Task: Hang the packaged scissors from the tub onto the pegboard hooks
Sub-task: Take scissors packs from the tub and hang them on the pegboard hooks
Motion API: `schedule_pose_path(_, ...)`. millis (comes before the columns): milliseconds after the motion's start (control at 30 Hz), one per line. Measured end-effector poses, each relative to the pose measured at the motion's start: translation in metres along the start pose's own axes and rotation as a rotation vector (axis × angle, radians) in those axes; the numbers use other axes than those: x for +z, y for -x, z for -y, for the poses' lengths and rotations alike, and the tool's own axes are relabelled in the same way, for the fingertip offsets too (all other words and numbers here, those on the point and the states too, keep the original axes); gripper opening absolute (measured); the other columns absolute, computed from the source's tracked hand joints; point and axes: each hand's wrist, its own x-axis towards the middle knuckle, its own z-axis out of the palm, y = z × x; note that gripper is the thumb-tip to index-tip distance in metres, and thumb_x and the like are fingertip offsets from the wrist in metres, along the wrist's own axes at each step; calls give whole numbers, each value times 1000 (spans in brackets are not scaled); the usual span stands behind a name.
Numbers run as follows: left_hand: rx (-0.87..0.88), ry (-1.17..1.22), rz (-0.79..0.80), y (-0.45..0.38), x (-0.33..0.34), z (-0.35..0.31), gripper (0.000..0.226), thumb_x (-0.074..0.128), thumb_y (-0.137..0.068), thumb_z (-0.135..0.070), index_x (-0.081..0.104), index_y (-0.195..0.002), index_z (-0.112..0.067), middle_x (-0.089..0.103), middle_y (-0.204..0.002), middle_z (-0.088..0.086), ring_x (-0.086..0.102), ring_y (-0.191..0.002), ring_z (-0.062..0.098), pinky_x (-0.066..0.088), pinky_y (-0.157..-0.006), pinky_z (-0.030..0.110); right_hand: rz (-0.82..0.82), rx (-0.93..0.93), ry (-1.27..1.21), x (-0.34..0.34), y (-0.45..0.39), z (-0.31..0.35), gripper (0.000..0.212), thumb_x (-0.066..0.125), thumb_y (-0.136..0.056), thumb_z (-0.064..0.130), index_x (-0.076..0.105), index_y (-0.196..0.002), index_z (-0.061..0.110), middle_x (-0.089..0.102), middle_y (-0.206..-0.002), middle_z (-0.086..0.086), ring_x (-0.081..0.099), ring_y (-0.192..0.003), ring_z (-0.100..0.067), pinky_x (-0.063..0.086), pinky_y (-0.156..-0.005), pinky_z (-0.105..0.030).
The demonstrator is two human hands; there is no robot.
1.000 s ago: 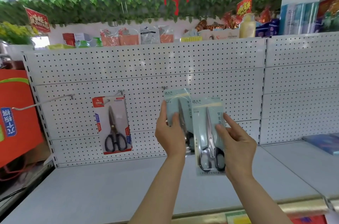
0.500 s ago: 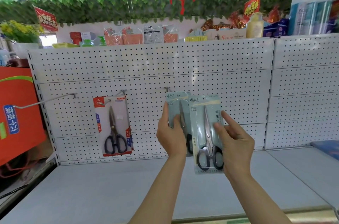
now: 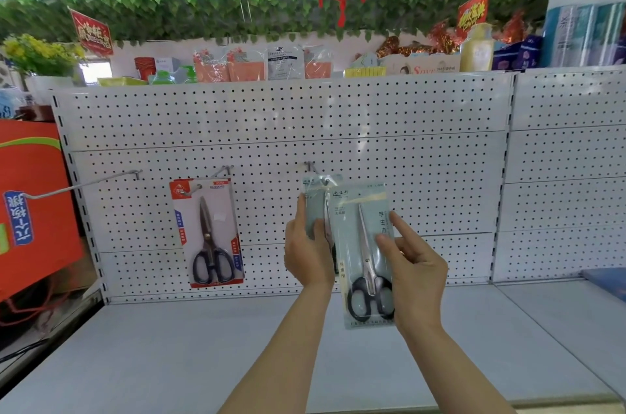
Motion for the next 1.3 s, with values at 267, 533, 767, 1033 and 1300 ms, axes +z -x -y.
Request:
schedule_pose_path(267, 215, 84, 93, -25, -25, 5, 36, 46, -102, -38, 51, -137, -39, 52, -138, -12, 49, -129, 8, 45, -104, 32, 36, 22, -51, 36, -13, -19, 41, 74, -83, 10, 71, -114, 36, 61, -75, -6, 50, -69, -16, 55, -73, -27)
schedule_pose_path(533, 642, -278, 363, -53, -41, -31, 62, 59, -90, -50, 43, -145, -27, 40, -148, -16, 25, -139, 8, 26, -111, 22, -28, 30, -65, 58, -24, -37, 39, 73, -84, 8, 71, -117, 26, 44, -66, 0, 38, -54, -7, 44, -53, -13)
schedule_pose_path(767, 644, -465, 400, -66, -29, -12, 73, 64, -87, -49, 38, -149, -22, 38, -150, -11, 21, -140, 11, 30, -115, 31, -41, 76, -69, 73, -33, -59, 37, 73, -85, 12, 70, -120, 23, 59, -69, 10, 50, -57, -4, 50, -61, -18)
schedule_pose_path(1033, 672, -530, 410, -76, -23, -11, 72, 62, -88, -51, 38, -148, -21, 39, -150, -9, 25, -139, 16, 36, -112, 36, -94, -34, 101, 77, -42, -71, 31, 70, -88, 15, 71, -117, 25, 60, -95, 1, 59, -78, 3, 47, -73, -8)
schedule_pose_path(1300, 693, -562, 438, -71, -36, -17, 72, 53, -92, -54, 31, -152, -21, 26, -160, -5, 14, -148, 16, 17, -121, 38, 30, -171, 491, 51, -45, -60, 41, 68, -90, 28, 61, -130, 22, 60, -126, 6, 55, -117, -11, 47, -97, -33)
